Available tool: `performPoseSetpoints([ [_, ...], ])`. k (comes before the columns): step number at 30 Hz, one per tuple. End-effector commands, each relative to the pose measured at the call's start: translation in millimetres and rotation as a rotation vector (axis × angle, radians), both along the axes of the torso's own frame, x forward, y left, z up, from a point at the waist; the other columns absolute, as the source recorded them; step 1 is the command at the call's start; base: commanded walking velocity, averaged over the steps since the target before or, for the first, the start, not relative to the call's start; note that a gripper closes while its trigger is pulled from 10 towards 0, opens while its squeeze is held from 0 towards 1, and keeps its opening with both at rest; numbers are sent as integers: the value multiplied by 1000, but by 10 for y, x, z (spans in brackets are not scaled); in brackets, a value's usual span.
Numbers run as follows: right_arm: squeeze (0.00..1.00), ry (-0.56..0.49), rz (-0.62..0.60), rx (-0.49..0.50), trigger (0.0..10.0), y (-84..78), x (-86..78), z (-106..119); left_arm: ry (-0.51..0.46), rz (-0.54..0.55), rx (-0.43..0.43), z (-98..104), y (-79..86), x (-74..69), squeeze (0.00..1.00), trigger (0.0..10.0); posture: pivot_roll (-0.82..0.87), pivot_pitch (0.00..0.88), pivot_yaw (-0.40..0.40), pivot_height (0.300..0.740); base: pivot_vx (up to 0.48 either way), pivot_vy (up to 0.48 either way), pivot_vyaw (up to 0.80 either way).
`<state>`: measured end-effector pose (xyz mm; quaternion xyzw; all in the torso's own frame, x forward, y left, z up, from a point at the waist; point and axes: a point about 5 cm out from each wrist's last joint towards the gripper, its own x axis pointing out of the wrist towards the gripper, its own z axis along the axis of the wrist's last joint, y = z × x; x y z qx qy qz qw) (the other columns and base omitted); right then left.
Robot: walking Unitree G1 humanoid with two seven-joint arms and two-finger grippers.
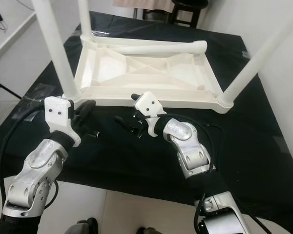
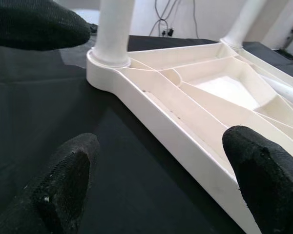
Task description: Building children table
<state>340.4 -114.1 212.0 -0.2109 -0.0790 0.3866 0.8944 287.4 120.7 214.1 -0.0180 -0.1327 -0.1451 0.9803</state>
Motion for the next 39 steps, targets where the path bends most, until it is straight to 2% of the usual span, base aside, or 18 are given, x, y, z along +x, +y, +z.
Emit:
performPoseSetpoints([
  [1, 0, -4, -11, -5, 10000, -27, -5, -33, 16, -10, 4, -60, -24, -14, 0, 10000, -7, 216, -114, 740, 0, 0, 0],
  [29, 0, -30, -49, 33, 10000, -37, 38, 15, 17, -35, 12, -73, -78, -32, 0, 10000, -11, 217, -113, 740, 0, 0, 0],
  [36, 0, -43, -52, 2, 10000, -38, 48, 20, 16, -39, 13, -69, -84, -32, 0, 10000, -9, 216, -114, 740, 0, 0, 0],
  [39, 0, -36, -51, -2, 10000, -56, 61, 35, 14, -40, 14, -65, -85, -33, 0, 10000, -9, 217, -115, 740, 0, 0, 800],
])
